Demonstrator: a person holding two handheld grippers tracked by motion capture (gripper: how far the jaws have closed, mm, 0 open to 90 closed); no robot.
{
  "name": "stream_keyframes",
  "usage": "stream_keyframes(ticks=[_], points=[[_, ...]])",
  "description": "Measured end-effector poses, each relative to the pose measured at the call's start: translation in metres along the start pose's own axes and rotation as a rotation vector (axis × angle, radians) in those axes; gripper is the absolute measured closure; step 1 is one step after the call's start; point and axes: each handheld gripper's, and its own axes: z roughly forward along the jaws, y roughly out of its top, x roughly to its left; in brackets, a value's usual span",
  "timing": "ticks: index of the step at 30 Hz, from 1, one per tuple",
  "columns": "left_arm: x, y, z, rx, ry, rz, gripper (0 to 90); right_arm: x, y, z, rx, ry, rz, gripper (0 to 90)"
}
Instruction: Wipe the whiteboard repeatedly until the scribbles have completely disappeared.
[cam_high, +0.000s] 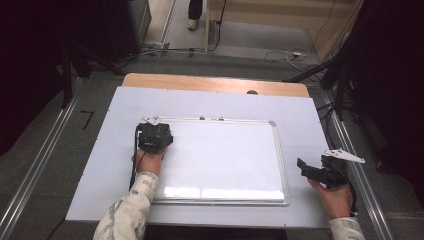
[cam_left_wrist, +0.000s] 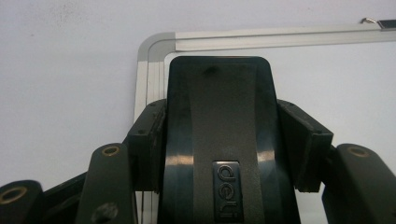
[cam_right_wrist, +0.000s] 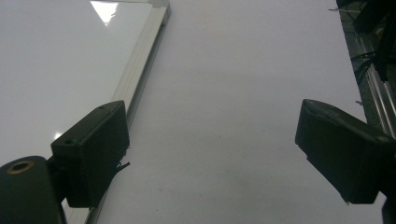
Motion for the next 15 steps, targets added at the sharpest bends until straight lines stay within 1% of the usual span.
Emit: stream_keyframes(ticks=[7,9,15], points=[[-0.001,0.0,0.0,-0.002,0.0,0.008,41.2,0.0,0.0,-0.001,0.0,-0.003,0.002,8.4],[-0.002,-0.003,-0.003,-0.001,-0.006,0.018,41.2,0.0,0.0,0.0,-0.001,-0.002,0.0,8.4],[-0.006,-0.013,-0.013,0.0,-0.019,0.028,41.2,-0.001,0.0,0.0,0.001,-0.005,0.0,8.4]])
